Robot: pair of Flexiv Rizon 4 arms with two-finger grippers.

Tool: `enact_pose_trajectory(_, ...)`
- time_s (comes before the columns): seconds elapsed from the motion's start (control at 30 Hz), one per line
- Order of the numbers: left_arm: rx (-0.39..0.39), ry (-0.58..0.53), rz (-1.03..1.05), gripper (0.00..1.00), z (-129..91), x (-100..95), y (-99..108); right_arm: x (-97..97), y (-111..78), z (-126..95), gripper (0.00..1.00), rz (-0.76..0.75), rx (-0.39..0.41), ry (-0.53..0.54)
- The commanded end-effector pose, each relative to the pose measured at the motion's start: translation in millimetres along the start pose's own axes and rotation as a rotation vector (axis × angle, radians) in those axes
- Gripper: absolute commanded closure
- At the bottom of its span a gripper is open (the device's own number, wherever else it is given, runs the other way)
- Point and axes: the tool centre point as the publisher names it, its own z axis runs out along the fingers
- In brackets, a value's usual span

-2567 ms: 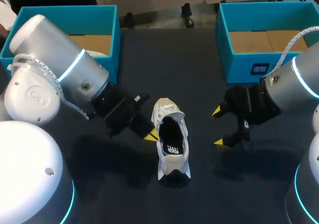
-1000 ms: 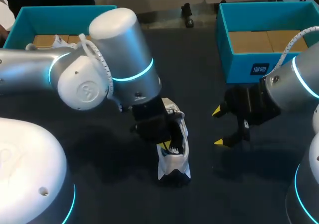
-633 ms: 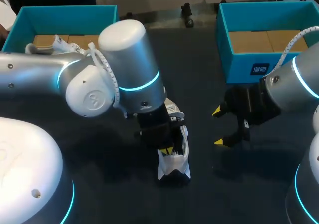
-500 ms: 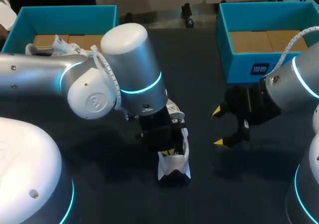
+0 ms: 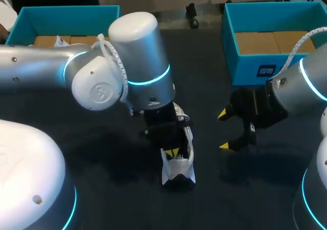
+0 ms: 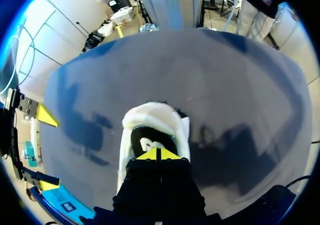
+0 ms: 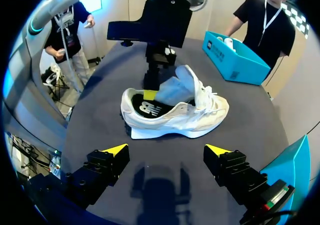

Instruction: Take the shoe out of the shoebox, open the shoe tongue, remove and reinsert the insole, then place the shoe into the shoebox

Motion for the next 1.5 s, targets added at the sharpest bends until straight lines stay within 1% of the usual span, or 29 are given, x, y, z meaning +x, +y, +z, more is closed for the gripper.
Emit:
enact_pose_trajectory(0.03,-0.007,0.027,0.004,1.00,5,2.3,-1,1.6,-0.6,0,0.00,-0.001,-0.001,-0.003)
enact_pose_trajectory(0.17,-0.002,0.046,0.005,1.00,12,4.8,-4,1.6,-0.6,0,0.00,-0.001,-0.001,-0.003)
enact_pose_trajectory(0.3,-0.006,0.043,0.005,1.00,18,2.2,-5,1.6,-0.6,0,0.00,-0.001,-0.001,-0.003)
enact_pose_trajectory(0.47,-0.030,0.066,0.025,1.00,30,1.7,-6,1.6,-0.6,0,0.00,-0.001,-0.001,-0.003)
enact_pose_trajectory(0.6,-0.039,0.082,0.015,1.00,43,3.2,-3,1.6,-0.6,0,0.00,-0.001,-0.001,-0.003)
enact_pose_trajectory(1.0,-0.094,0.078,0.005,1.00,63,-0.8,8,1.6,-0.6,0,0.00,-0.001,-0.001,-0.003)
enact_pose_trajectory(1.07,-0.112,0.085,0.012,1.00,63,-0.5,9,1.6,-0.6,0,0.00,-0.001,-0.001,-0.003)
enact_pose_trajectory(1.1,-0.112,0.084,0.012,1.00,59,-0.8,8,1.6,-0.6,0,0.00,-0.001,-0.001,-0.003)
enact_pose_trajectory(1.2,-0.116,0.077,0.016,1.00,43,-1.9,8,1.6,-0.6,0,0.00,-0.001,-0.001,-0.003)
enact_pose_trajectory(1.33,-0.150,0.050,-0.004,1.00,21,-4.7,10,1.6,-0.6,0,0.00,-0.001,-0.001,-0.003)
enact_pose_trajectory(1.43,-0.178,0.025,-0.013,1.00,15,-7.0,12,1.6,-0.6,0,0.00,-0.001,-0.001,-0.003)
enact_pose_trajectory(1.5,-0.182,0.022,-0.015,1.00,17,-8.4,12,1.6,-0.6,0,0.00,-0.001,-0.001,-0.003)
